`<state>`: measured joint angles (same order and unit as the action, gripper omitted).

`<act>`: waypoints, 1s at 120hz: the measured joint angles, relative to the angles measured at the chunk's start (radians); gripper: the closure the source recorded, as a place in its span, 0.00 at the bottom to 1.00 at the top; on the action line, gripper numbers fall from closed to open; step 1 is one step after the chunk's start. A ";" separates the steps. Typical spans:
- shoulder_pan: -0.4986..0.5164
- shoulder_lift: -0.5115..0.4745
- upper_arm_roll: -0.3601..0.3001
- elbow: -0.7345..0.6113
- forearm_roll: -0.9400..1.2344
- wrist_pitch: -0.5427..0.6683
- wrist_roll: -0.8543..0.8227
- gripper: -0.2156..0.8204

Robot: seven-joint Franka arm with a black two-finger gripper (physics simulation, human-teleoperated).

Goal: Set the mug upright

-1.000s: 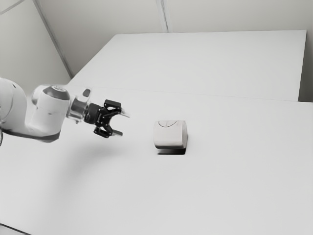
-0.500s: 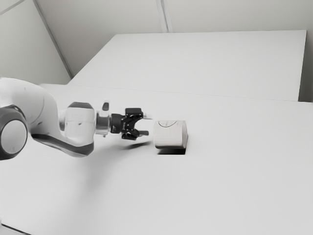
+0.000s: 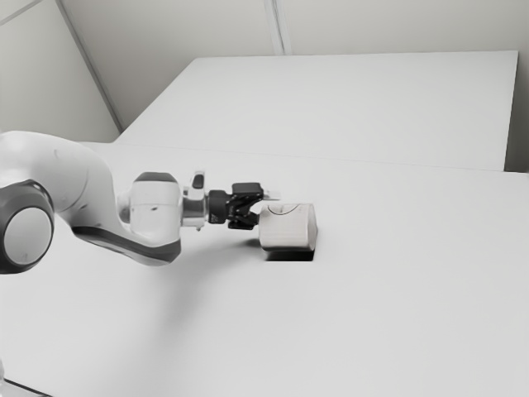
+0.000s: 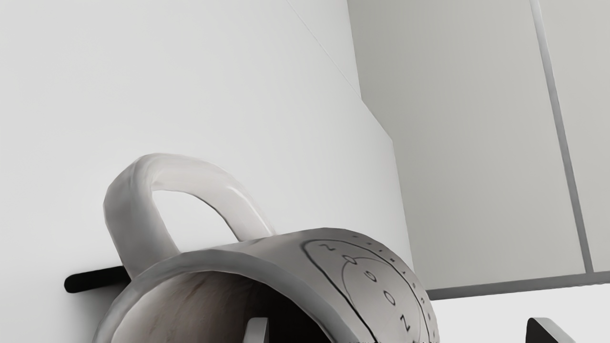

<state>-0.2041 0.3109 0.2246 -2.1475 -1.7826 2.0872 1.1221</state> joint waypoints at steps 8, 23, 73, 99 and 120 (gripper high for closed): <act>0.000 0.007 -0.006 -0.004 -0.013 0.001 0.016 0.36; -0.004 0.010 -0.012 -0.006 -0.035 0.000 0.040 0.66; -0.002 -0.030 -0.019 0.048 -0.009 -0.018 0.086 0.92; 0.008 -0.101 -0.011 0.156 0.644 0.145 0.050 0.92; 0.012 -0.149 -0.008 0.204 1.350 0.127 -0.186 0.92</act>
<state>-0.1916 0.1615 0.2171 -1.9434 -0.4324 2.2139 0.9357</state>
